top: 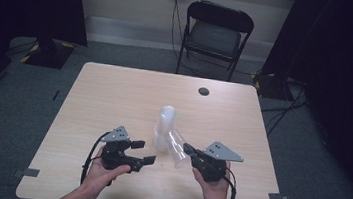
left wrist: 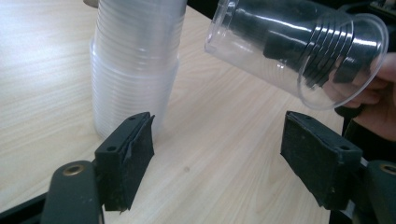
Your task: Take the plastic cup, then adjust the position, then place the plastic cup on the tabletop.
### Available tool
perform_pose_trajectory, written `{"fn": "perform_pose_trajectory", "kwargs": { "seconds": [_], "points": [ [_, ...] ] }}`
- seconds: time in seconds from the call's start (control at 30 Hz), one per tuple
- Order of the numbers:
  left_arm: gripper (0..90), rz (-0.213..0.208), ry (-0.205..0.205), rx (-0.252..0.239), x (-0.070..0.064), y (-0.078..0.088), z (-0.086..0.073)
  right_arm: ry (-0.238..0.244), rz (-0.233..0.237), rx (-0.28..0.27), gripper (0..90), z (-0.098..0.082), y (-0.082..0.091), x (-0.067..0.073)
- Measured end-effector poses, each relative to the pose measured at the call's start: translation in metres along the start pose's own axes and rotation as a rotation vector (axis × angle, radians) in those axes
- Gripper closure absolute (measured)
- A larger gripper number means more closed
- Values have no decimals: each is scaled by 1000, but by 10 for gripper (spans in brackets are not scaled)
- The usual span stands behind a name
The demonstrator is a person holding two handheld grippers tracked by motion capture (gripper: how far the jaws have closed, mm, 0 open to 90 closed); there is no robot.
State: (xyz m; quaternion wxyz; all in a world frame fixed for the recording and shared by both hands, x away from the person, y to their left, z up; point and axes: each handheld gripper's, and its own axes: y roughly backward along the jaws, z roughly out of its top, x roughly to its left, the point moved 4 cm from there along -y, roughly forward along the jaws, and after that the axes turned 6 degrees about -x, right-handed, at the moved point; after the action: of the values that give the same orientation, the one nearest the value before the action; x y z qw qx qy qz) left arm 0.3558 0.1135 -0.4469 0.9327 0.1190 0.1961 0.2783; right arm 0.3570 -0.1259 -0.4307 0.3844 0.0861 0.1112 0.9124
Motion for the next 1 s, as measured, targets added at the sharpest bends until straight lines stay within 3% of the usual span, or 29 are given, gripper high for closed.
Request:
{"fn": "perform_pose_trajectory", "kwargs": {
  "seconds": [0.1,0.27,0.43,0.53,0.73,1.0],
  "points": [
    [229,0,-31,27,-1,0,-2,-51,9,23,900,-2,3,-5],
    [217,-32,-88,34,-7,0,-3,-83,18,49,900,-2,7,-10],
    [223,-27,-122,53,-8,-1,-5,-101,34,116,900,-5,6,-12],
    [233,-30,-142,65,-9,-2,-6,-106,61,154,900,-7,4,-11],
    [227,-17,-184,84,-10,-3,-8,-111,104,171,900,-6,2,-7],
    [222,5,-244,112,-9,-4,-10,-140,180,274,900,-10,-6,-3]
  ]
}}
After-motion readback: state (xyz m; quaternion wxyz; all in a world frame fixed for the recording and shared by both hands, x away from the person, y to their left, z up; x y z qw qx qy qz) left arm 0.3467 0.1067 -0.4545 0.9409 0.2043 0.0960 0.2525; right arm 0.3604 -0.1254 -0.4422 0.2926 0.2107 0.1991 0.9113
